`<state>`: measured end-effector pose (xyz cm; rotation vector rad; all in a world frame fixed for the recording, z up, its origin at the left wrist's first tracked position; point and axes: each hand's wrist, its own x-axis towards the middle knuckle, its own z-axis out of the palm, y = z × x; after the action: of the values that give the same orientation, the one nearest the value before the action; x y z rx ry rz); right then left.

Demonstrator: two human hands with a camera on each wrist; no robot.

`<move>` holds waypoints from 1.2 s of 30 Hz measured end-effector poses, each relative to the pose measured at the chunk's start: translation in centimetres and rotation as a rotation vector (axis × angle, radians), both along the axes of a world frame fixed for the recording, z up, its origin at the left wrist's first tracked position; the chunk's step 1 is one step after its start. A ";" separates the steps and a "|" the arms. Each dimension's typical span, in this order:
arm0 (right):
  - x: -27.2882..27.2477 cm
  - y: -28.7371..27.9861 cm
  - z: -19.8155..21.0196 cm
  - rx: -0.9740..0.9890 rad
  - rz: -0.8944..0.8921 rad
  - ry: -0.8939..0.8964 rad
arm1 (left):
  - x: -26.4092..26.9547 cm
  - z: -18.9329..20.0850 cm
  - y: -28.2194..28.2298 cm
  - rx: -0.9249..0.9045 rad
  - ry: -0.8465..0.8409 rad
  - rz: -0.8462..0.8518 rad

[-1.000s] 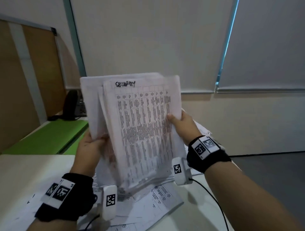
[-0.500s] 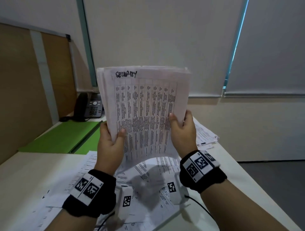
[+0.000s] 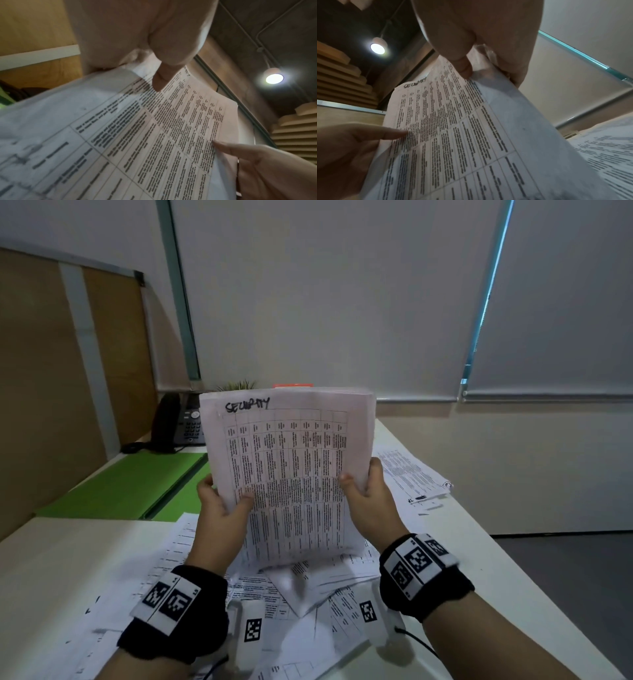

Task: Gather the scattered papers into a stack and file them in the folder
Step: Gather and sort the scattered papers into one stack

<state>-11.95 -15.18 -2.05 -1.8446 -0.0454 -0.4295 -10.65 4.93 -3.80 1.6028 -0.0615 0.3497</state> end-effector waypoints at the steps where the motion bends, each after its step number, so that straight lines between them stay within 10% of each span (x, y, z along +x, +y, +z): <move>1: 0.0 -0.1 -0.2 -0.039 0.017 0.040 | 0.1 -0.2 0.2 0.032 0.028 0.004; 10: 3.2 -5.8 -1.2 -0.235 -0.091 0.356 | 1.2 -0.4 1.0 0.141 -0.019 0.032; 19: 6.2 -10.7 -3.0 -0.849 -0.297 0.873 | 2.6 -1.1 0.3 0.072 -0.042 0.035; 36: 5.0 -10.5 -2.2 -0.633 -0.370 0.446 | 1.8 -0.6 0.7 0.058 -0.069 0.124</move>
<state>-6.97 -25.66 -4.25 -2.5504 0.5255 -0.2585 -8.87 5.66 -4.38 1.6561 -0.0256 0.5031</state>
